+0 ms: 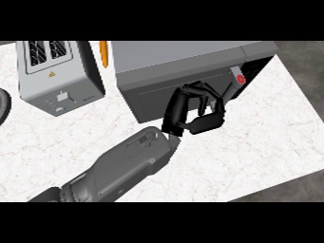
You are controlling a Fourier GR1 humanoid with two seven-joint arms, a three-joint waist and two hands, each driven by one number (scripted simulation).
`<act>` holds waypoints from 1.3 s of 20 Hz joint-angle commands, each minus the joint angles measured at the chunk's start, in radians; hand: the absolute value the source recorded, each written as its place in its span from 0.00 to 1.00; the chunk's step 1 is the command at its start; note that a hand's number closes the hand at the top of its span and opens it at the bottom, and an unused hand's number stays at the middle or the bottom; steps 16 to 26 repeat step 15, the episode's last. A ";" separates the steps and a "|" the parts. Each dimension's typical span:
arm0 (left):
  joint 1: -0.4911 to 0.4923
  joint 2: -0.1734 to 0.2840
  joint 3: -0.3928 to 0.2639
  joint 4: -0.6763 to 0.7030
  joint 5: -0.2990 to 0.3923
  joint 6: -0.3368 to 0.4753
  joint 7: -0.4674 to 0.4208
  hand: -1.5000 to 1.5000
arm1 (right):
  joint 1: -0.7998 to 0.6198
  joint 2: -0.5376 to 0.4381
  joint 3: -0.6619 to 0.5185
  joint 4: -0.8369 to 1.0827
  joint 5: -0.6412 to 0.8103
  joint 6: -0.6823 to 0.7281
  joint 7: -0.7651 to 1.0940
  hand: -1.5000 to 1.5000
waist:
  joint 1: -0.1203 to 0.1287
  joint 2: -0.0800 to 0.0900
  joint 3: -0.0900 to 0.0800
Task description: Pick up the milk, place it into the microwave and close the microwave
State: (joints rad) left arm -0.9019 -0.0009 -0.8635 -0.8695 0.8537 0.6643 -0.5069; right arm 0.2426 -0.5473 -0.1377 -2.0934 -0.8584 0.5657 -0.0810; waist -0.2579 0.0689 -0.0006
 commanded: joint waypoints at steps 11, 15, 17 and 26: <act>-0.062 0.001 0.075 0.142 0.068 0.023 -0.051 1.00 | 0.002 -0.038 -0.002 -0.035 -0.054 0.011 0.030 0.00 | -0.022 0.019 -0.001; -0.064 0.001 0.069 0.141 0.078 0.028 -0.077 1.00 | -0.006 -0.042 -0.011 -0.034 -0.069 0.009 0.028 0.00 | -0.025 0.024 -0.001; -0.064 0.001 0.069 0.141 0.078 0.028 -0.077 1.00 | -0.006 -0.042 -0.011 -0.034 -0.069 0.009 0.028 0.00 | -0.025 0.024 -0.001; -0.064 0.001 0.069 0.141 0.078 0.028 -0.077 1.00 | -0.006 -0.042 -0.011 -0.034 -0.069 0.009 0.028 0.00 | -0.025 0.024 -0.001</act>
